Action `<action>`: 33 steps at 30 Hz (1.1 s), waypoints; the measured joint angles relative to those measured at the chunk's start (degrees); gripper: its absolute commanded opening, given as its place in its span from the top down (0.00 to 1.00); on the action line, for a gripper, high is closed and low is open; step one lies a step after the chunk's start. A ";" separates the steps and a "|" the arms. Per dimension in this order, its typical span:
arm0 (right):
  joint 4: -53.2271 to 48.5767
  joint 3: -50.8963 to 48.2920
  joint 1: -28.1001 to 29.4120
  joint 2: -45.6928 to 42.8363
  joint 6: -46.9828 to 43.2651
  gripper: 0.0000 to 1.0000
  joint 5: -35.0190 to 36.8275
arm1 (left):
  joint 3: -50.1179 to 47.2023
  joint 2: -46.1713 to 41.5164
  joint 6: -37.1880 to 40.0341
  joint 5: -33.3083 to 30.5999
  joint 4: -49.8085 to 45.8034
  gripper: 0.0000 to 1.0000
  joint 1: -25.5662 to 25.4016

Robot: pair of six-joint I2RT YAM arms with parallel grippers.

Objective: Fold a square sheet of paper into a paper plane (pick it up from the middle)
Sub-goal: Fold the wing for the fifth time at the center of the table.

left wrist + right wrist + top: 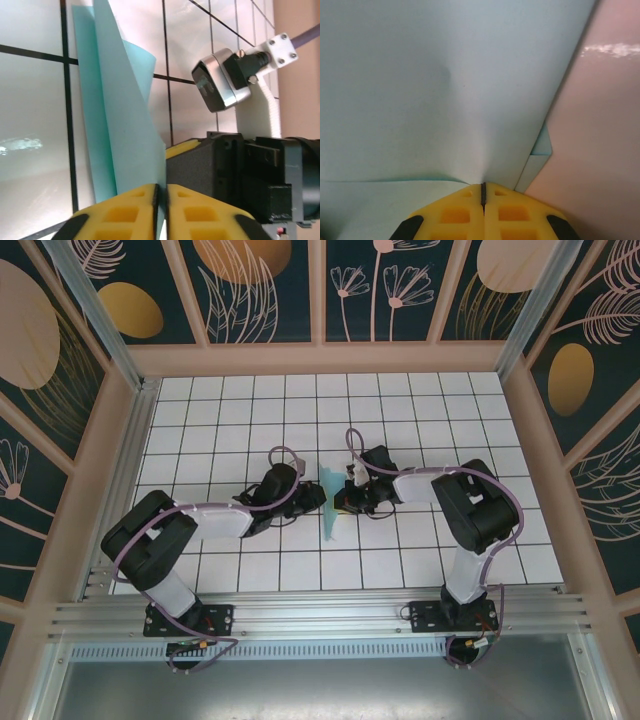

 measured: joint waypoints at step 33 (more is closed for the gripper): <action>1.25 -0.90 -0.76 -0.37 0.50 0.94 -0.42 | 19.23 8.94 3.91 -23.93 -34.47 0.90 -7.41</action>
